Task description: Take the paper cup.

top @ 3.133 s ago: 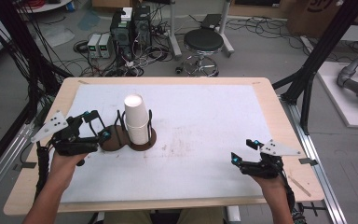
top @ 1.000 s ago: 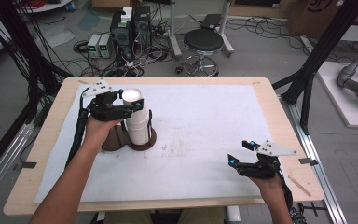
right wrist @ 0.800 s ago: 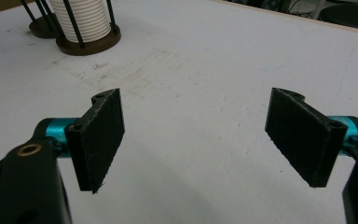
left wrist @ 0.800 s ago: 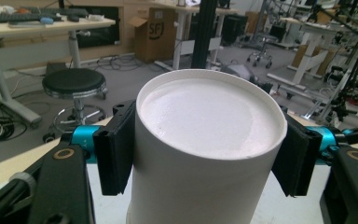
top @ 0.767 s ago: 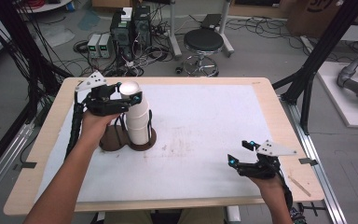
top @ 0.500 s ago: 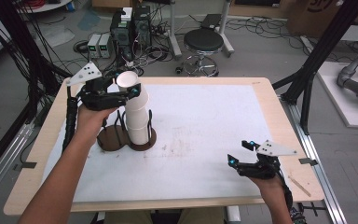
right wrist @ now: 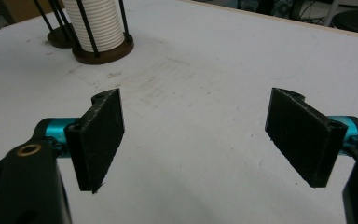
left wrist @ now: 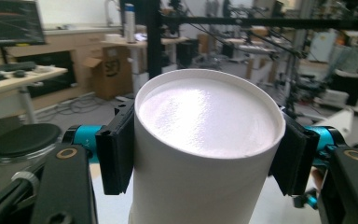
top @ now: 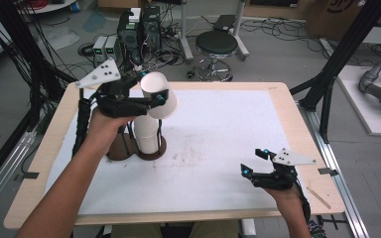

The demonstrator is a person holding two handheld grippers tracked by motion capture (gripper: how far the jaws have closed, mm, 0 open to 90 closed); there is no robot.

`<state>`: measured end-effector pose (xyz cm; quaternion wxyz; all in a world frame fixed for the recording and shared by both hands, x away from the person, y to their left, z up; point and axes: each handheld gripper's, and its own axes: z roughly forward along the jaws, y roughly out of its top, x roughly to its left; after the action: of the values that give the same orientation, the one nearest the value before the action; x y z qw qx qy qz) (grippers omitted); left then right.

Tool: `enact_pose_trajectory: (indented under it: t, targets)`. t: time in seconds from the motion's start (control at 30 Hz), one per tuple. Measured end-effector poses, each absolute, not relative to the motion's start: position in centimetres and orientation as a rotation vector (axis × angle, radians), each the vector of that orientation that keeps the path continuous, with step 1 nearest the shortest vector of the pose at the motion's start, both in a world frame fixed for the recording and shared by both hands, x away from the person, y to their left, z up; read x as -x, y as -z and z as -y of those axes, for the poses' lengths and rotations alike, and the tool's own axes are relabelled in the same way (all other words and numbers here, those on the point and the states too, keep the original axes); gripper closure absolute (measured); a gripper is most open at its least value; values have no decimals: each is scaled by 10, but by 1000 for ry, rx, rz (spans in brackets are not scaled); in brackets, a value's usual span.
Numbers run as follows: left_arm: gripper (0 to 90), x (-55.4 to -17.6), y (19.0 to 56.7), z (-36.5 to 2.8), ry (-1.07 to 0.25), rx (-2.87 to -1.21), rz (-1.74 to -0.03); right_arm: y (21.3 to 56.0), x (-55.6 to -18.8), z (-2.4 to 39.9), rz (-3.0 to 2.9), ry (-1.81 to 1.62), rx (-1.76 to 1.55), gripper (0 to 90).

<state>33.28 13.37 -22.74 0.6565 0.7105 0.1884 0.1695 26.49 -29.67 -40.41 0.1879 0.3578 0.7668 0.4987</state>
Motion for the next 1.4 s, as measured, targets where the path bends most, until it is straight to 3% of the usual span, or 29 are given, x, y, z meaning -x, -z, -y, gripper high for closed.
enact_pose_trajectory:
  t: [0.67, 1.07, 1.4]
  targets:
    - [335, -329, 301, -81, -228, -1721, -350, 398, -274, 277, -2264, -1532, -856, 198]
    - [335, -321, 341, -71, -203, -1762, -361, 395, -282, 267, -2300, -1562, -820, 198]
    - [335, -322, 349, -76, -184, -1748, -383, 396, -282, 259, -2332, -1555, -788, 199]
